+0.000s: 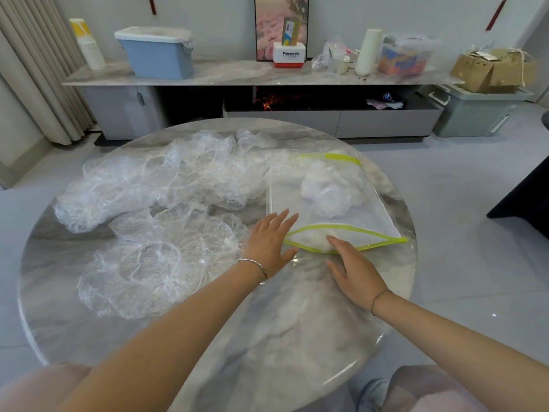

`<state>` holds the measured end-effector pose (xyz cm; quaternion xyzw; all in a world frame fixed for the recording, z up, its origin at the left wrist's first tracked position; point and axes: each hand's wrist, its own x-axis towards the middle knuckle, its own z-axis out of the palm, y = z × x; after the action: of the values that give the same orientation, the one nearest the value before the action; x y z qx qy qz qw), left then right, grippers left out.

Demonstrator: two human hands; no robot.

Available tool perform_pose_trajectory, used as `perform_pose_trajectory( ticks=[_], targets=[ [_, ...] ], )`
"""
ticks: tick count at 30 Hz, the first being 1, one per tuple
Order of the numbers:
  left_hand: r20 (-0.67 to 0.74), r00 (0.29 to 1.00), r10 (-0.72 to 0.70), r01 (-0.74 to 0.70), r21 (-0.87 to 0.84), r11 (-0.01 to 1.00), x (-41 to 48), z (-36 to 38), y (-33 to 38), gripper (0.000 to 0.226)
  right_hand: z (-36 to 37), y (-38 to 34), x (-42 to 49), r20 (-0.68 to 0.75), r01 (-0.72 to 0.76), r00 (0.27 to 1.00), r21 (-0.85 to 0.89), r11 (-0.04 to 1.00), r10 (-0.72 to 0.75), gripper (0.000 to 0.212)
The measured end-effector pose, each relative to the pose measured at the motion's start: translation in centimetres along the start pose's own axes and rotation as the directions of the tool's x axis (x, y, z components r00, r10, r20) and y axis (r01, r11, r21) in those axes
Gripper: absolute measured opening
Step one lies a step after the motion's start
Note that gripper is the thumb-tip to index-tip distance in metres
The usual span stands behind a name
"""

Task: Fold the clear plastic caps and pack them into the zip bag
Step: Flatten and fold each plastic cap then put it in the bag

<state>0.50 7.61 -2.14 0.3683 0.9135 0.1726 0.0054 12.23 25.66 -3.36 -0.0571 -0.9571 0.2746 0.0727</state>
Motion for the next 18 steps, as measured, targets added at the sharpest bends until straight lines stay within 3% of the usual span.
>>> perform_pose_trajectory(
  ticks=[3,6,8,13,18],
  targets=[
    [0.035,0.999,-0.025,0.023,0.048,0.999,1.0,1.1,0.0,0.056,0.6,0.2,1.0,0.077,-0.035,0.995,-0.334,0.942,0.064,0.079],
    [-0.132,0.991,-0.011,0.006,-0.039,0.999,1.3,1.5,0.3,0.04,1.0,0.3,2.5,0.119,-0.05,0.986,-0.453,0.89,0.116,0.094],
    [-0.154,0.988,-0.031,0.015,-0.101,0.995,1.4,1.5,0.3,0.035,1.4,0.6,4.1,0.124,-0.063,0.983,-0.46,0.886,0.134,0.091],
    [-0.154,0.987,-0.044,0.021,-0.149,0.989,1.2,1.1,0.4,0.035,1.9,1.2,8.8,0.072,-0.189,0.963,-0.506,0.842,0.26,0.058],
    [-0.095,0.994,-0.059,0.047,-0.128,0.991,1.2,1.3,0.3,0.04,1.5,1.0,10.1,0.075,-0.264,0.942,-0.44,0.859,0.327,0.055]
  ],
)
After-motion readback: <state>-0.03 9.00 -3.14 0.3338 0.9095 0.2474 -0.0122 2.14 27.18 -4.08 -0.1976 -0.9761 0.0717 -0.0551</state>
